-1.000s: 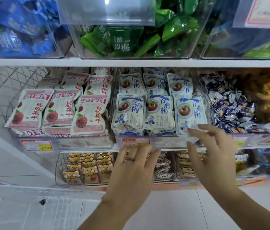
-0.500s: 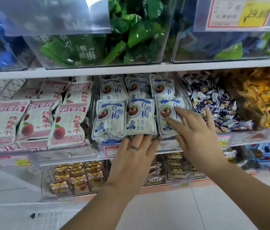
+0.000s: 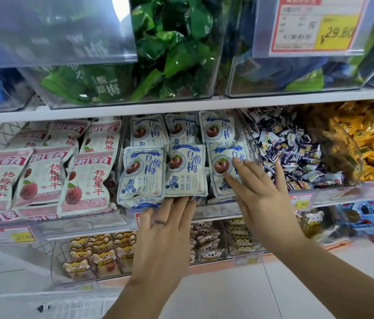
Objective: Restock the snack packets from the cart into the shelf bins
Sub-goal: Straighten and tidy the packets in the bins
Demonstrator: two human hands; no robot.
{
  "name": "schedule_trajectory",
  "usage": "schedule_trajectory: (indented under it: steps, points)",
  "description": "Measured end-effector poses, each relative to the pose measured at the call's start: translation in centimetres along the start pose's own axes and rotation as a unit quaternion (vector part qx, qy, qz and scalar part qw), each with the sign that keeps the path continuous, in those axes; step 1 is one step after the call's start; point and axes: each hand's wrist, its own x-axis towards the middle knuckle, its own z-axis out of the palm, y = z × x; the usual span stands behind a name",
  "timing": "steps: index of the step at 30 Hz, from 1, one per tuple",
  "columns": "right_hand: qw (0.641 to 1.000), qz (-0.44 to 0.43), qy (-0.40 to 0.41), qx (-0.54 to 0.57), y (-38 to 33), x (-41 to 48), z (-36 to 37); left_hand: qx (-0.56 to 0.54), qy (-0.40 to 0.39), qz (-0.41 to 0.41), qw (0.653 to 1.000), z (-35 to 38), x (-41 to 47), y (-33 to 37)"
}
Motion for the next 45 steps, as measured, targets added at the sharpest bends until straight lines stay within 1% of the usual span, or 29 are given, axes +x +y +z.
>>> schedule_trajectory:
  steps: [3,5,6,8,10,11,12,13,15,16,18,23,26,29,32,34,36,38,40,43,45]
  points:
    - [0.999,0.028,-0.037,0.008,-1.4,-0.1,-0.6,-0.015,0.001,-0.004,1.000,-0.5,0.4,0.9]
    - [0.998,0.046,-0.026,0.030,-2.2,0.4,-1.7,-0.024,0.007,0.003,1.000,-1.1,-0.3,0.7]
    - [0.998,0.044,-0.014,0.040,-2.4,1.0,-2.3,-0.032,0.024,0.015,0.999,-1.6,-0.8,0.5]
    - [0.999,0.022,-0.006,0.043,-2.5,2.5,-2.7,-0.056,0.097,0.056,0.992,-2.8,-1.6,0.3]
    - [0.999,0.000,-0.034,0.018,-2.3,4.1,-2.2,-0.074,0.166,0.077,0.980,-4.1,-0.7,0.2]
    - [0.998,-0.012,-0.057,-0.007,-2.1,4.5,-1.7,-0.070,0.177,0.071,0.979,-4.6,0.3,0.0]
    - [0.996,-0.024,-0.081,-0.033,-1.8,4.6,-1.2,-0.056,0.165,0.053,0.983,-5.1,1.6,-0.1]
    - [0.992,-0.036,-0.102,-0.058,-1.5,4.5,-0.9,-0.038,0.131,0.031,0.990,-5.6,2.9,-0.2]
    - [0.986,-0.051,-0.126,-0.092,-0.8,4.2,-0.6,0.012,0.022,-0.011,1.000,-5.9,5.1,-0.7]
    - [0.985,-0.055,-0.131,-0.099,-0.6,4.2,-0.6,0.036,-0.018,-0.024,0.999,-5.6,5.9,-0.9]
    - [0.983,-0.053,-0.144,-0.104,-0.5,4.0,-0.8,0.068,-0.056,-0.030,0.996,-5.0,6.6,-0.7]
    - [0.981,-0.040,-0.167,-0.087,-1.3,3.2,0.0,0.084,-0.040,-0.031,0.995,-5.2,6.2,0.7]
    - [0.982,-0.044,-0.174,-0.064,-1.1,3.9,-0.8,0.088,-0.060,-0.046,0.993,-5.1,6.5,1.1]
    - [0.988,-0.035,-0.146,-0.037,-1.0,5.4,-2.1,0.051,-0.092,-0.061,0.993,-5.6,6.7,1.4]
    - [0.992,-0.013,-0.122,-0.030,-0.6,7.9,-2.8,0.022,-0.122,-0.044,0.991,-6.9,6.8,0.5]
    - [0.991,-0.017,-0.134,-0.020,-0.2,9.8,-2.6,-0.019,-0.162,-0.041,0.986,-8.0,7.0,-1.1]
    - [0.986,-0.029,-0.161,-0.011,0.2,11.6,-1.8,-0.079,-0.190,-0.065,0.976,-8.8,7.7,-2.8]
    - [0.978,-0.034,-0.205,-0.031,0.3,12.8,-0.9,-0.108,-0.174,-0.082,0.975,-8.5,8.7,-4.3]
    - [0.972,-0.042,-0.221,-0.060,0.5,13.2,-0.3,-0.100,-0.157,-0.087,0.979,-7.5,9.6,-5.0]
    - [0.977,-0.054,-0.188,-0.090,0.6,12.7,-0.3,-0.097,-0.153,-0.084,0.980,-6.1,9.8,-4.5]
    - [0.978,-0.063,-0.176,-0.089,0.8,12.4,-0.2,-0.098,-0.141,-0.083,0.982,-5.8,9.7,-4.2]
